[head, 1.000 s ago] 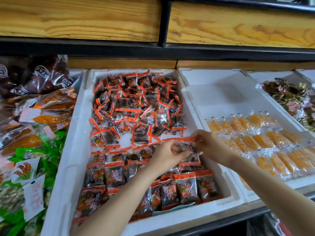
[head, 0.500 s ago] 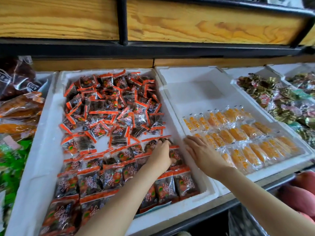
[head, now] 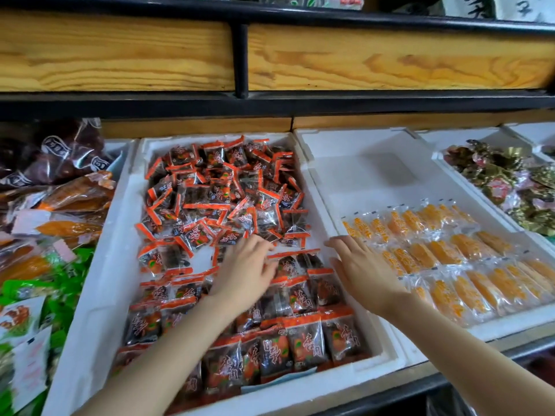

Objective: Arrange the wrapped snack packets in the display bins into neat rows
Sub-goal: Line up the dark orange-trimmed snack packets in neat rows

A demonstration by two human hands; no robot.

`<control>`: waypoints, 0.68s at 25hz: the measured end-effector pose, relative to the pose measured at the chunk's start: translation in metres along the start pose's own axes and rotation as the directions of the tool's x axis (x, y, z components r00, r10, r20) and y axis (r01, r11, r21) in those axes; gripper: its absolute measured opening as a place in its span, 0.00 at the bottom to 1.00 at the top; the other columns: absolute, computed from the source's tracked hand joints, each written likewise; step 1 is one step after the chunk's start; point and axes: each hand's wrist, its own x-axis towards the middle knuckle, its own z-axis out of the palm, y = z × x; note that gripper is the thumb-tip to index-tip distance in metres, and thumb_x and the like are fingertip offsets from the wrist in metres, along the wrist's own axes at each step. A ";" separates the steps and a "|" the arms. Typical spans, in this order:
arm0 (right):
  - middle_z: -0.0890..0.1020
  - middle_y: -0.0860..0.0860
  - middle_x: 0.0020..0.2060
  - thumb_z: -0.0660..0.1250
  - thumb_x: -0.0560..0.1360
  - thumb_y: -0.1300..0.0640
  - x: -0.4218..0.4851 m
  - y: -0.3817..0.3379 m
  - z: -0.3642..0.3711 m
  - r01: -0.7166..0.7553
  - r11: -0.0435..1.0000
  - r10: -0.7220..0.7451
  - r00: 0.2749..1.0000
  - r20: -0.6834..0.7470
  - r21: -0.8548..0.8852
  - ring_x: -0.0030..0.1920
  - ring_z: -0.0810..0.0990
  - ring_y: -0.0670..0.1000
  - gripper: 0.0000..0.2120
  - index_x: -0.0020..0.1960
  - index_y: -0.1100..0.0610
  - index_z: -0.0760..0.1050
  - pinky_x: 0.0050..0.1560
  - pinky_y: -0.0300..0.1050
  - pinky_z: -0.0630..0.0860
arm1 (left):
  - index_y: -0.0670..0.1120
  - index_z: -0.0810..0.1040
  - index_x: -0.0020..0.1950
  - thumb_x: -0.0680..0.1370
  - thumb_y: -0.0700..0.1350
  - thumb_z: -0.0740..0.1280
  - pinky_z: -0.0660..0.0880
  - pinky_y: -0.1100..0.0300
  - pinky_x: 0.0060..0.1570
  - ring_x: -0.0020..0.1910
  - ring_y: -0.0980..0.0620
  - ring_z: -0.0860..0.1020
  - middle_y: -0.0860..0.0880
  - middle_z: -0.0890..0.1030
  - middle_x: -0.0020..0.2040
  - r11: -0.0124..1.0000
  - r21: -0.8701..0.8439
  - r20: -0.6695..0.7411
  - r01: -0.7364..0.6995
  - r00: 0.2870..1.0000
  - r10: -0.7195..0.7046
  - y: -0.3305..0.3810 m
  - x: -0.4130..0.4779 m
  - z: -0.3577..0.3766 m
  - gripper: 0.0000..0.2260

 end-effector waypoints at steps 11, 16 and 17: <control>0.53 0.48 0.76 0.64 0.77 0.60 0.124 -0.013 0.067 -0.165 0.975 0.137 0.974 0.182 0.150 0.74 0.55 0.56 0.34 0.77 0.53 0.50 0.72 0.51 0.57 | 0.53 0.62 0.75 0.80 0.48 0.62 0.59 0.51 0.73 0.75 0.50 0.60 0.53 0.60 0.76 0.988 -0.048 0.188 0.144 0.973 -0.133 -0.103 0.041 0.011 0.23; 0.64 0.50 0.71 0.60 0.77 0.66 0.132 -0.010 0.072 -0.145 0.987 0.142 0.988 0.061 0.063 0.67 0.65 0.57 0.28 0.74 0.51 0.60 0.67 0.49 0.64 | 0.50 0.71 0.68 0.81 0.49 0.62 0.70 0.55 0.60 0.63 0.50 0.72 0.52 0.74 0.66 0.992 0.078 0.035 0.102 0.994 -0.105 -0.102 0.053 0.015 0.16; 0.67 0.51 0.69 0.59 0.76 0.69 0.132 -0.010 0.069 -0.143 0.987 0.141 0.989 0.042 0.070 0.65 0.67 0.57 0.28 0.72 0.51 0.62 0.66 0.49 0.66 | 0.49 0.73 0.65 0.81 0.49 0.61 0.73 0.58 0.52 0.56 0.50 0.75 0.51 0.77 0.61 0.989 0.108 -0.014 0.102 0.995 -0.101 -0.100 0.054 0.013 0.13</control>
